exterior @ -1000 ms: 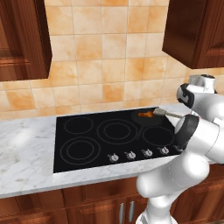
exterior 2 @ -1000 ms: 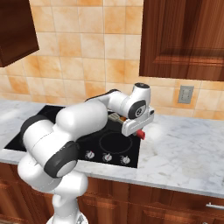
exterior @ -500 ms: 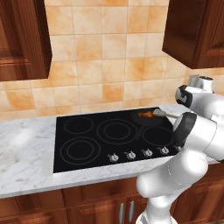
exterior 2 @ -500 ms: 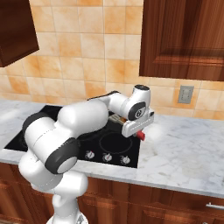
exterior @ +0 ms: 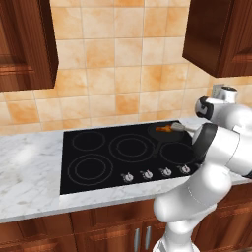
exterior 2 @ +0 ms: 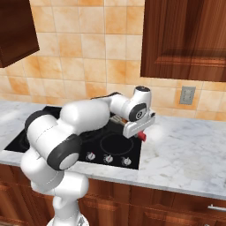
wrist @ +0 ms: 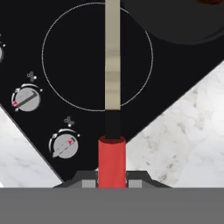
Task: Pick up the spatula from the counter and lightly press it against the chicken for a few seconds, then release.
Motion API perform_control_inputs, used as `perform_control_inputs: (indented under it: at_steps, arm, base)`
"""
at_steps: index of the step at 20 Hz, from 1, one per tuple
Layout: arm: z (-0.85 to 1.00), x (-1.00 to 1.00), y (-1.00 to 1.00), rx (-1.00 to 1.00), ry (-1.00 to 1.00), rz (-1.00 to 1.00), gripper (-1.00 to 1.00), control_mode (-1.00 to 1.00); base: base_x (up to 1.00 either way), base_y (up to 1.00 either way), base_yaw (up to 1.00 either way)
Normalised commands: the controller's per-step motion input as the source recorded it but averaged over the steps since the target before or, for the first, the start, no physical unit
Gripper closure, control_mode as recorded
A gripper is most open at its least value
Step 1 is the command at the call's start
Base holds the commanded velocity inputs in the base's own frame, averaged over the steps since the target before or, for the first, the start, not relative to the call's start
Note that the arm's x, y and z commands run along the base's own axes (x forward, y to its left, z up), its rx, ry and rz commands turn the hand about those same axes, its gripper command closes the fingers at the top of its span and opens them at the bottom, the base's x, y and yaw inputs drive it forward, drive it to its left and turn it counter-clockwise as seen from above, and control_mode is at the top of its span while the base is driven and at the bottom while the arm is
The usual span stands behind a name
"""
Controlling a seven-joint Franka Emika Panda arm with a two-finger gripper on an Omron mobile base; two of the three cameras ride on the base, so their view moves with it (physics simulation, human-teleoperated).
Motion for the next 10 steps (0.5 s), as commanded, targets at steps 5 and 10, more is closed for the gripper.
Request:
perform_control_inputs:
  at_steps: [5, 10]
  arm:
    - [-0.04, 0.17, 0.00, 0.00, 0.00, 0.00, 1.00, -1.00]
    - [-0.13, 0.14, 0.00, 0.00, 0.00, 0.00, 1.00, -1.00]
  base:
    - [0.00, 0.00, 0.00]
    - [0.00, 0.00, 0.00]
